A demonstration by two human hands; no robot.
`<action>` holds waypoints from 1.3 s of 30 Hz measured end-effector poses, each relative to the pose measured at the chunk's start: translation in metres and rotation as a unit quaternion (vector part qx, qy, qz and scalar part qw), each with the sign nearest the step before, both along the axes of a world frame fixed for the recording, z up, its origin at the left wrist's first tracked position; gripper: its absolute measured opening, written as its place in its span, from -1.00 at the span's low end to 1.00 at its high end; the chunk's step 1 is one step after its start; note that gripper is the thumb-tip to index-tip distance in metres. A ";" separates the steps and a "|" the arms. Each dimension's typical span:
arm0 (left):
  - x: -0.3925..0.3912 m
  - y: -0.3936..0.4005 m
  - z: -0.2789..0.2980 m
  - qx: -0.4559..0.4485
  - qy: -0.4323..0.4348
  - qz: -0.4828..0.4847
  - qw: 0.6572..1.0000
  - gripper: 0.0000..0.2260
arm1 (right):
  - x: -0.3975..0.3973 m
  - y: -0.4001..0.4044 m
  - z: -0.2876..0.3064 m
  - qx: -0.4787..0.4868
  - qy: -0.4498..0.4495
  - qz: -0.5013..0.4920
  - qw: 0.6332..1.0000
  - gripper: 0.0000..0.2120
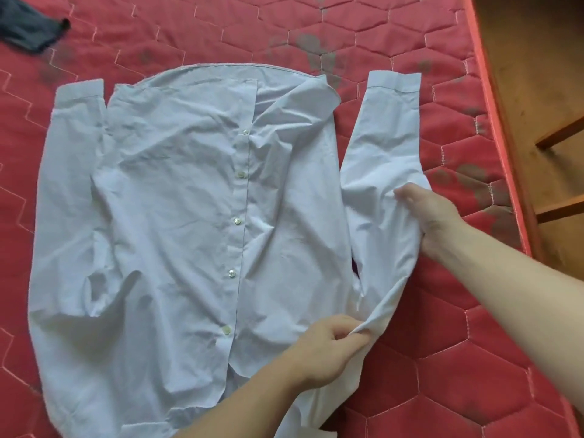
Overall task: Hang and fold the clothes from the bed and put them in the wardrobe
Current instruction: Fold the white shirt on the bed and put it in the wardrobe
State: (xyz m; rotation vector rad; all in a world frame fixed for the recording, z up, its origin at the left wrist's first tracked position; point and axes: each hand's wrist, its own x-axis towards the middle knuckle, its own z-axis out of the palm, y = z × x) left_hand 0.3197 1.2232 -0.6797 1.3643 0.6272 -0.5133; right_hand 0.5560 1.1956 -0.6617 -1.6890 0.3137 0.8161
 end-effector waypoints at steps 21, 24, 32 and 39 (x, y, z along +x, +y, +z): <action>0.006 0.126 -0.018 0.151 0.062 0.269 0.949 -0.79 | -0.034 0.111 -0.008 -0.417 -0.464 0.576 0.528 -0.66; 0.018 0.148 -0.021 0.126 0.086 0.268 0.951 -0.78 | -0.011 0.146 -0.001 -0.409 -0.522 0.541 0.517 -0.45; 0.026 0.174 -0.026 0.005 0.135 0.256 0.957 -0.90 | 0.011 0.223 0.001 -0.308 -0.564 0.605 0.470 -0.44; 0.036 0.206 -0.024 0.058 0.128 0.285 0.948 -0.59 | 0.016 0.234 -0.025 -0.243 -0.335 0.407 0.814 -0.37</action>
